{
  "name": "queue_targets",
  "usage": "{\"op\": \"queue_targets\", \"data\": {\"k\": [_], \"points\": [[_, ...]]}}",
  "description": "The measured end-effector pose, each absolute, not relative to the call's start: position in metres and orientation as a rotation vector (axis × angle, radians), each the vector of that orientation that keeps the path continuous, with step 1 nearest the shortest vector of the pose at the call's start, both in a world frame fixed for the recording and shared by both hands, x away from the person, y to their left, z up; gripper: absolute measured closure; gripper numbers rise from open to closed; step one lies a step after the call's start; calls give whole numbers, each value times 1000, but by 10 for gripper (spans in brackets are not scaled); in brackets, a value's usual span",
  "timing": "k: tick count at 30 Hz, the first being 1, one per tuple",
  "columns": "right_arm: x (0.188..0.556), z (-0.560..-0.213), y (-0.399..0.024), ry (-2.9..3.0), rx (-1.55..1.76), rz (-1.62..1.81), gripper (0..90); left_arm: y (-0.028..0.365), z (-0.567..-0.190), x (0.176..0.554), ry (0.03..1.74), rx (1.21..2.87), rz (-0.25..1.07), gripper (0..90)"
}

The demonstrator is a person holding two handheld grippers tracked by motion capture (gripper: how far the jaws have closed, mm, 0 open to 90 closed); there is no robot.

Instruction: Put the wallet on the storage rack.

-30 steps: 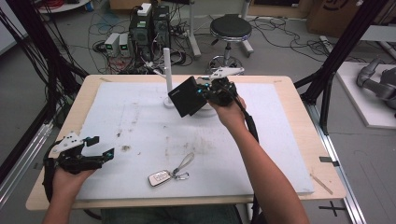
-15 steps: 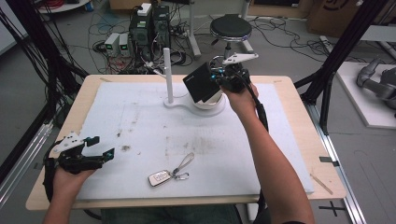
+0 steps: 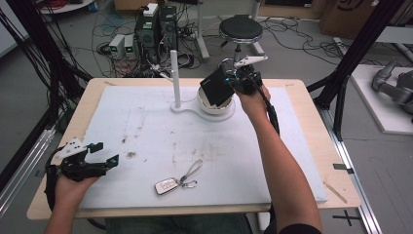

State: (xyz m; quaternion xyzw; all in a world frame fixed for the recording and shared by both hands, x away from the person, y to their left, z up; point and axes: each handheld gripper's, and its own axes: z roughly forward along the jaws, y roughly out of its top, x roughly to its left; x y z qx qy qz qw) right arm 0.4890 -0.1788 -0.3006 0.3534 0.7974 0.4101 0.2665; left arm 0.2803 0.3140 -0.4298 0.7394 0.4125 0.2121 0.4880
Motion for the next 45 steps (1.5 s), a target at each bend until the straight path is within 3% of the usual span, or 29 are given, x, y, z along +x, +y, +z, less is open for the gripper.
{"op": "queue_targets", "data": {"k": [18,29,33,34,38,45], "points": [[492,-308,-180,2146,932,1005,864,313,-430,281,998,1806,514,173],[495,-323,-160,2186,892,932,857,313,-429,280,1000,1800,517,173],[496,-324,-157,2174,920,950,787,314,-429,280,999,1801,516,173],[496,-323,-158,2166,932,947,636,314,-429,281,998,1803,516,173],[495,-321,-164,2155,980,941,516,312,-430,281,996,1803,514,173],[488,-314,-181,2159,1041,986,405,309,-429,283,986,1807,511,173]]}}
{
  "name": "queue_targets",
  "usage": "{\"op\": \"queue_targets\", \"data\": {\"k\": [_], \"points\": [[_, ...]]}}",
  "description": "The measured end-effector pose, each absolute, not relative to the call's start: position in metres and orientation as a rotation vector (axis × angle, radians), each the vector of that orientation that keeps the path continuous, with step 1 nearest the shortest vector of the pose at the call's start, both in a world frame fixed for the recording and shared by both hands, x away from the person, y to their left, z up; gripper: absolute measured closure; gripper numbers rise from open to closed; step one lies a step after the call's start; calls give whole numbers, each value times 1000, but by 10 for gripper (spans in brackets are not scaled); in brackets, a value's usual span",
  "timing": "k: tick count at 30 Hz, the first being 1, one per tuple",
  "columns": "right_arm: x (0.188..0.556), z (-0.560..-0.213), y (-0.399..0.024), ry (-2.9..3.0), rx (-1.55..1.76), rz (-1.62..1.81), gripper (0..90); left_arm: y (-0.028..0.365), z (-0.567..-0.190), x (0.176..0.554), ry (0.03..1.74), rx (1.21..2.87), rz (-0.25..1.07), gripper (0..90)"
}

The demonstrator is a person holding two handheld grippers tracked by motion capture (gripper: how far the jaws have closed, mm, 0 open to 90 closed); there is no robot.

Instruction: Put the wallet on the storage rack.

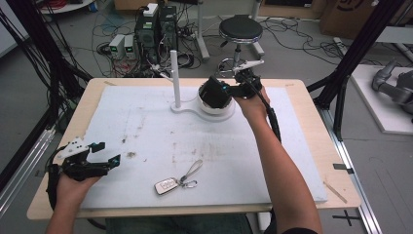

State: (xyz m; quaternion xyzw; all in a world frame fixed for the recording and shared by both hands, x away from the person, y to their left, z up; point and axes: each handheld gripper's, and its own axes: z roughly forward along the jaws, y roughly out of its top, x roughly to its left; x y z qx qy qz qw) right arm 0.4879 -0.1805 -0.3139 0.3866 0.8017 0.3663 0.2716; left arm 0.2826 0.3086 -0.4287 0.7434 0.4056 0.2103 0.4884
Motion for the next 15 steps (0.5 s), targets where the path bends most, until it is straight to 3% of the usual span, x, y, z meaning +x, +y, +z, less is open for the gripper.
{"op": "queue_targets", "data": {"k": [3,5,15], "points": [[477,-315,-189,2120,1013,1028,394,306,-428,285,978,1806,510,173],[467,-317,-198,2121,1035,1053,340,303,-427,288,968,1808,505,173],[422,-329,-230,2059,1033,1166,311,288,-426,304,927,1813,481,173]]}}
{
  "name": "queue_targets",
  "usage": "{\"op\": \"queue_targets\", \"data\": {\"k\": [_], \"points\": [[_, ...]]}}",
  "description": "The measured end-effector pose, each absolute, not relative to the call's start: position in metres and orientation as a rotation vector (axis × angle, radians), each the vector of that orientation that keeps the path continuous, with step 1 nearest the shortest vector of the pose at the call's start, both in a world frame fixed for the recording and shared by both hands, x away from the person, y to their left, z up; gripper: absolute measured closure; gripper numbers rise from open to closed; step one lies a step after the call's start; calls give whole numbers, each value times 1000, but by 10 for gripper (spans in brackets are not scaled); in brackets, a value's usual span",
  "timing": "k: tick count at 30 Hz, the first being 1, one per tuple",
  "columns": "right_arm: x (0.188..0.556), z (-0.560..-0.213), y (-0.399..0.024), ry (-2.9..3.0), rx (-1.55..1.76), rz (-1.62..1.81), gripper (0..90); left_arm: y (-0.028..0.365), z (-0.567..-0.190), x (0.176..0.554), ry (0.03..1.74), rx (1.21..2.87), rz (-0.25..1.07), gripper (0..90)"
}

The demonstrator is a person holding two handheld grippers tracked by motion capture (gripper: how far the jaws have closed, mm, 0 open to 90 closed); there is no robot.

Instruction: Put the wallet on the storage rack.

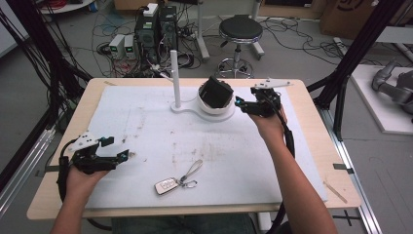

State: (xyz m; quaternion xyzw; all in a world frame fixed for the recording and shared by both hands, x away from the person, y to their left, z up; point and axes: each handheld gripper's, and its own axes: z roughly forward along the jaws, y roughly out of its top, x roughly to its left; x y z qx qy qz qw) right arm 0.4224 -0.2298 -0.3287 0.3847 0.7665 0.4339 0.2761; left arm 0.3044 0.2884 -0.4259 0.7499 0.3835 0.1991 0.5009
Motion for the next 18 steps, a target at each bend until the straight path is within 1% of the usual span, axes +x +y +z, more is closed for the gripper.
{"op": "queue_targets", "data": {"k": [10,18], "points": [[389,-351,-256,2055,1077,1195,309,279,-425,314,902,1814,464,173],[369,-375,-265,2052,1115,1201,276,274,-425,318,892,1811,460,173]]}}
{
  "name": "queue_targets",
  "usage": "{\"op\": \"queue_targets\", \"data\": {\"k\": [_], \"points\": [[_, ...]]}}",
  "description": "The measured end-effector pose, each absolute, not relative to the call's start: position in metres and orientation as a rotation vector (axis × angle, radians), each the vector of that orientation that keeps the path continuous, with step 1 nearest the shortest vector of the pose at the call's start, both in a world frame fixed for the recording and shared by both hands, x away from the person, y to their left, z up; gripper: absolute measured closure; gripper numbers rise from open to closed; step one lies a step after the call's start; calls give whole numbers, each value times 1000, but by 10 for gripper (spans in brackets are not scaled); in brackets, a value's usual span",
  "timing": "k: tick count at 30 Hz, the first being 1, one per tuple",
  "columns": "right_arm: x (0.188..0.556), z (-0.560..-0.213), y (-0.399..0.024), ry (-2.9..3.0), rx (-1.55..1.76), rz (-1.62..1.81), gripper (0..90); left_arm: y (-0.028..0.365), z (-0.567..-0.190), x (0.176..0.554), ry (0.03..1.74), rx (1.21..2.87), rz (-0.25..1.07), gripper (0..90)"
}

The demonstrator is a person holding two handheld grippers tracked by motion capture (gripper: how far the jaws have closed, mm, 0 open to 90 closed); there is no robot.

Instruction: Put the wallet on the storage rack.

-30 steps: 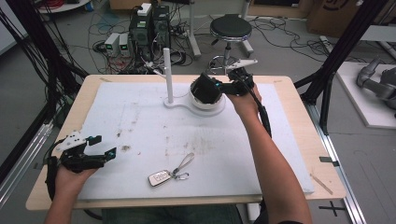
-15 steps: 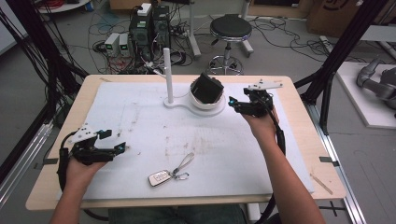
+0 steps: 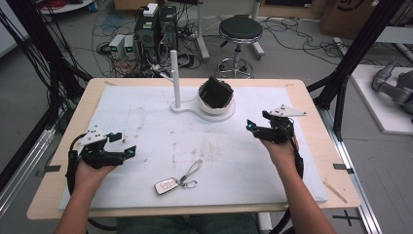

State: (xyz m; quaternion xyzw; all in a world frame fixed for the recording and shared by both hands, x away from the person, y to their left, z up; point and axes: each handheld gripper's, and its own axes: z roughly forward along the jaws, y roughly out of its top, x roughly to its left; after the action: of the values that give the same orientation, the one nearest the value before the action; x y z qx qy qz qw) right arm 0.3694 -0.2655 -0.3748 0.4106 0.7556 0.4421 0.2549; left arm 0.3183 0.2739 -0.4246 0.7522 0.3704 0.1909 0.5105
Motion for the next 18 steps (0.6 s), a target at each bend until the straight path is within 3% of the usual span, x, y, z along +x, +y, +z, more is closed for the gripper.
{"op": "queue_targets", "data": {"k": [7,18], "points": [[358,-400,-272,2061,1155,1177,223,268,-424,323,866,1818,450,173],[360,-407,-279,2055,1177,1164,213,265,-424,326,859,1815,446,173]]}}
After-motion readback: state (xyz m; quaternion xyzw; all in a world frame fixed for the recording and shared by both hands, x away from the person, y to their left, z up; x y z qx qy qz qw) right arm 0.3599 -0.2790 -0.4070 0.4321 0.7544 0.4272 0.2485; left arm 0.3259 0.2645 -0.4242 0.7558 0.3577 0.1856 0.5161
